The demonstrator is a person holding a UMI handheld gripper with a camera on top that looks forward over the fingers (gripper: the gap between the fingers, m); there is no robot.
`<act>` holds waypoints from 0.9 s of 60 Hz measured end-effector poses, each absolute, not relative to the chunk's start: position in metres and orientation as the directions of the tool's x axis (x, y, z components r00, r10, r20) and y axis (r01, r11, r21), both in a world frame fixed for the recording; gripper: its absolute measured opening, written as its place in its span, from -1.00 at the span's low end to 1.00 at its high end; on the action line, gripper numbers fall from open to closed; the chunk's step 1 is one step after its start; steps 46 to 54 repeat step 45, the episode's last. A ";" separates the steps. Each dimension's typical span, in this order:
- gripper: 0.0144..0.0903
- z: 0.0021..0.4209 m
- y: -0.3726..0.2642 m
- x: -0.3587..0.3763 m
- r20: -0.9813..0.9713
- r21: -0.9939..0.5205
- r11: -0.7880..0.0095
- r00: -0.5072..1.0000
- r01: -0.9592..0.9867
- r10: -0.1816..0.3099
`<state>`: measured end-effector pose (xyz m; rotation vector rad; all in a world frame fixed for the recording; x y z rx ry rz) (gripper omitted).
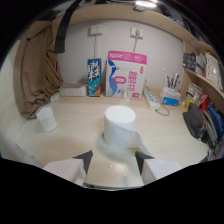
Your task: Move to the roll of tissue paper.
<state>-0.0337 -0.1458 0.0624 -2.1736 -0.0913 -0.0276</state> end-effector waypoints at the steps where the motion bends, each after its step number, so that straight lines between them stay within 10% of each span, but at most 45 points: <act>1: 0.90 0.062 -0.142 -0.034 0.055 -0.823 -0.563 0.997 0.076 0.055; 54: 0.91 0.050 -0.103 -0.034 0.047 -0.818 -0.573 0.998 0.057 0.032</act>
